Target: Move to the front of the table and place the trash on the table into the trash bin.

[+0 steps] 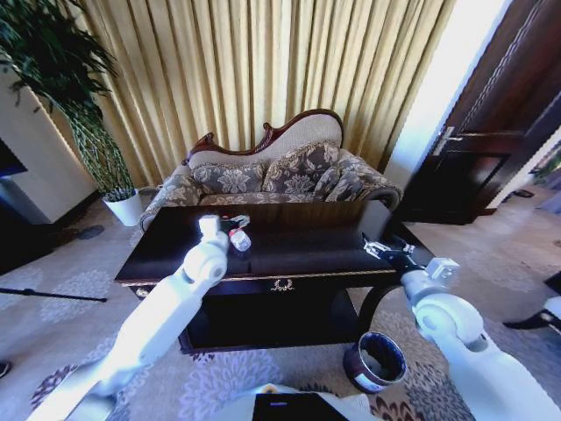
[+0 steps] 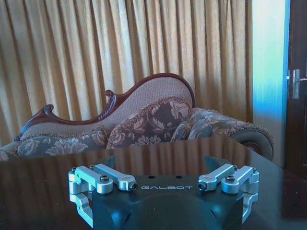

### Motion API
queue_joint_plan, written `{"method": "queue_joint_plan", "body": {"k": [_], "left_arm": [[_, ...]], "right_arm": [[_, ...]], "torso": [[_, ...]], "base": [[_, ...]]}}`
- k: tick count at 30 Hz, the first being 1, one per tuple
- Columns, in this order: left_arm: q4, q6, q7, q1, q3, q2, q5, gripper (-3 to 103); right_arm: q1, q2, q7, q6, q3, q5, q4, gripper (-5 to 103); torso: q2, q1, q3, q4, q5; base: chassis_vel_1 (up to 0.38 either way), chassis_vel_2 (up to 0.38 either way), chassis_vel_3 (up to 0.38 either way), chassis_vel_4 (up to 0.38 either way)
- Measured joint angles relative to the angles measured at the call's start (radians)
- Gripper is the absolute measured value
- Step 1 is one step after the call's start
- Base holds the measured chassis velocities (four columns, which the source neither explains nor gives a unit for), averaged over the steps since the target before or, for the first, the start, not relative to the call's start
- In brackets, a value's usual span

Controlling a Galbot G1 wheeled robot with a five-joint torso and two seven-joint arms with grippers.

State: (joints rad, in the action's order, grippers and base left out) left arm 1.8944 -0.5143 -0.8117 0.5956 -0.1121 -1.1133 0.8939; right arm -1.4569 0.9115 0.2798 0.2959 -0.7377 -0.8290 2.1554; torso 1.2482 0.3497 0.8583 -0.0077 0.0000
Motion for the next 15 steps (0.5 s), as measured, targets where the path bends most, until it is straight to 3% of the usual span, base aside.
{"method": "queue_joint_plan", "body": {"k": [3,4,6,8,14,15], "left_arm": [[-0.005,-0.022,-0.148,-0.047,-0.049,-0.04,0.088,100],[-0.005,-0.022,-0.148,-0.047,-0.049,-0.04,0.088,100],[0.0,-0.025,-0.258,-0.065,-0.073,-0.057,0.136,100],[-0.001,-0.025,-0.284,-0.067,-0.079,-0.062,0.144,100],[-0.024,-0.014,-0.495,-0.084,-0.126,-0.102,0.223,100],[-0.024,-0.014,-0.495,-0.084,-0.126,-0.102,0.223,100]], "right_arm": [[0.0,0.001,-0.002,-0.004,-0.003,0.001,-0.014,100],[0.0,0.001,-0.002,-0.004,-0.003,0.001,-0.014,100],[0.005,0.0,-0.005,-0.008,-0.003,0.002,-0.025,100],[0.007,0.0,-0.009,-0.009,-0.003,0.002,-0.029,100],[0.028,0.003,-0.03,-0.013,0.011,0.012,-0.051,100],[0.028,0.003,-0.03,-0.013,0.011,0.012,-0.051,100]], "torso": [[0.0,0.0,0.0,0.0001,0.0001],[0.0,0.0,0.0,0.0001,0.0001],[0.0,0.0,0.0,0.0002,0.0001],[0.0,0.0,0.0,0.0002,0.0002],[0.0,0.0,0.0,0.0003,-0.0001],[0.0,0.0,0.0,0.0003,-0.0001]], "base": [[0.0,0.0,0.0,0.0],[0.0,0.0,0.0,0.0],[0.0,0.0,0.0,0.0],[0.0,0.0,0.0,0.0],[0.0,0.0,0.0,0.0],[0.0,0.0,0.0,0.0]]}}
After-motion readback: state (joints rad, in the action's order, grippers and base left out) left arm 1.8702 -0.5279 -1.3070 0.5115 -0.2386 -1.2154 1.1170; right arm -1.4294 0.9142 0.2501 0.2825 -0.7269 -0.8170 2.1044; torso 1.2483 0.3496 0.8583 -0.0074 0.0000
